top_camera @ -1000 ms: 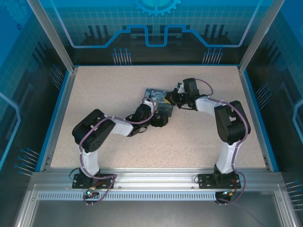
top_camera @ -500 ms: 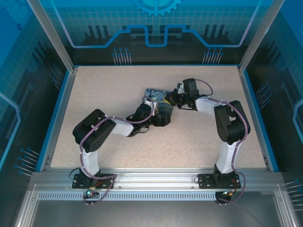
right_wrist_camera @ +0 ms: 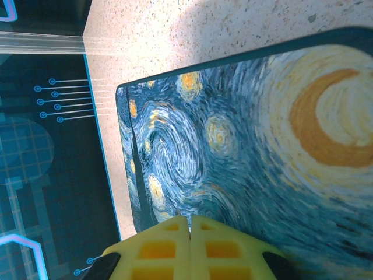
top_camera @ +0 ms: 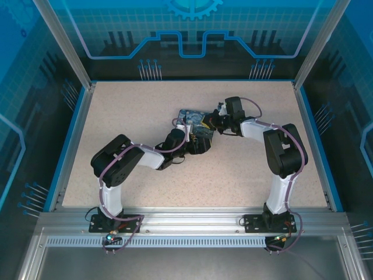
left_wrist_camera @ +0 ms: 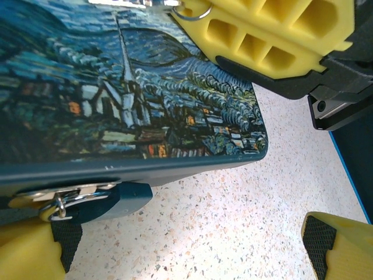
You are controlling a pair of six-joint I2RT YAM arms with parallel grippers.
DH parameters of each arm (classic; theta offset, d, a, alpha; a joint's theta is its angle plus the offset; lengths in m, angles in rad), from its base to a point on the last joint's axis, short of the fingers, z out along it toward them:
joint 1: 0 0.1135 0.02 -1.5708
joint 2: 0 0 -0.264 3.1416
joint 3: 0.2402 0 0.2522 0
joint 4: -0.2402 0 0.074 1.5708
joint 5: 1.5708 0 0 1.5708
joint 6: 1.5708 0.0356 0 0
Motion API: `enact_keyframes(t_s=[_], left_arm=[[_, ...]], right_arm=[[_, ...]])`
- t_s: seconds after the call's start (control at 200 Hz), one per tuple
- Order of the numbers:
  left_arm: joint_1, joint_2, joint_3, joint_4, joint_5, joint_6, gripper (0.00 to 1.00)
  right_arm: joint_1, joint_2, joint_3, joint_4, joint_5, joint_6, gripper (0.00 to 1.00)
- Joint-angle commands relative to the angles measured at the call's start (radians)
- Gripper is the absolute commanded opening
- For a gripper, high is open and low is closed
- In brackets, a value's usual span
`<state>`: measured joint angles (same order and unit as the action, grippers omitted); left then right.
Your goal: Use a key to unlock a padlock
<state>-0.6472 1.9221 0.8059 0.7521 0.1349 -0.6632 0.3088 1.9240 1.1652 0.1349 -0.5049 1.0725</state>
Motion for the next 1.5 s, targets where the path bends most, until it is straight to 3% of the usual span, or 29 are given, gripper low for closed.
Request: enact_keyframes(t_s=[0.0, 0.195, 0.585, 1.251, 1.496], left_arm=[[-0.001, 0.030, 0.000, 0.040, -0.018, -0.027, 0.99], [-0.001, 0.035, 0.025, -0.023, -0.039, -0.026, 0.99], [-0.002, -0.037, -0.040, 0.149, 0.006, -0.110, 0.99], [-0.004, 0.002, -0.110, 0.362, -0.092, -0.263, 0.99], [-0.007, -0.001, -0.102, 0.328, -0.090, -0.230, 0.98]], right_arm=[[0.006, 0.031, 0.014, -0.015, -0.003, -0.009, 0.00], [0.004, 0.029, 0.019, -0.018, -0.004, -0.009, 0.00], [0.003, 0.034, 0.022, -0.021, -0.012, -0.013, 0.00], [-0.010, 0.051, 0.011, -0.001, -0.032, -0.006, 0.00], [-0.015, 0.050, 0.013, 0.001, -0.035, -0.004, 0.00]])
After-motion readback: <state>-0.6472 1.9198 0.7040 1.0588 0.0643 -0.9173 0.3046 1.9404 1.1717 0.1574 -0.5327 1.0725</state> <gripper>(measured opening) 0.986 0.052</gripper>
